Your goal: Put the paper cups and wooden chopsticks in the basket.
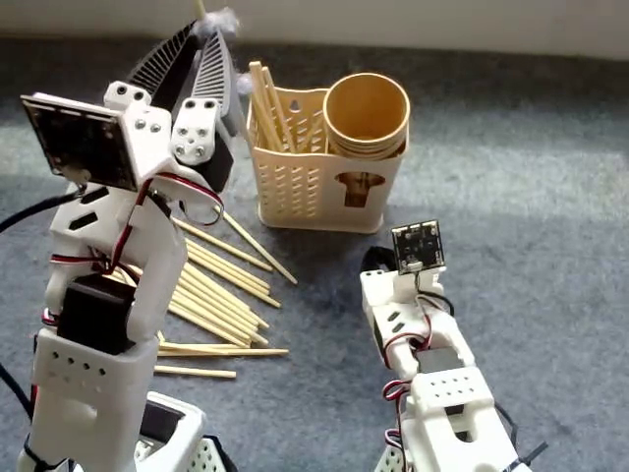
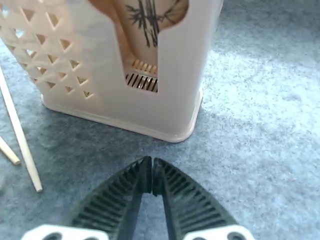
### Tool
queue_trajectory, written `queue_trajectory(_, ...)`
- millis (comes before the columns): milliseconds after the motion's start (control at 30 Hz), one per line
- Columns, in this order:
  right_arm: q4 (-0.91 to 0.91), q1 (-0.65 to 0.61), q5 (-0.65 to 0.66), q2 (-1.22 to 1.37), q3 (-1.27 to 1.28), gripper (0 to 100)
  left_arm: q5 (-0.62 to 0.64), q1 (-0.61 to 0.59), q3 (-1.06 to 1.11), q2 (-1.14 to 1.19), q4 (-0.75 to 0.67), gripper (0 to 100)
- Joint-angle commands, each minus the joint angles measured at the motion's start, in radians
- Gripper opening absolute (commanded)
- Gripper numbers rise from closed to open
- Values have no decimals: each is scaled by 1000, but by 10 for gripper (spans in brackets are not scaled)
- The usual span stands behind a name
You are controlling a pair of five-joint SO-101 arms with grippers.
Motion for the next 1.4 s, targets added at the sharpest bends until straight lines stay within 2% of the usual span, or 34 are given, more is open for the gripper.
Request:
queue_trajectory(0,2,-31,11,-21,-12,20,12,18,-41,18,-75,6)
queue_trajectory(333,2,-31,11,-22,-7,20,14,12,-51,234,-269,6)
queue_trajectory(767,2,-31,12,-22,-7,20,11,8,68,280,-261,9)
queue_trajectory(967,2,-31,12,-22,-7,20,12,8,73,168,20,120)
queue_trajectory(1100,2,-27,12,-22,-7,20,5,7,73,70,133,120)
queue_trajectory(1367,2,-25,12,-21,-7,20,-181,-51,1,-61,477,88)
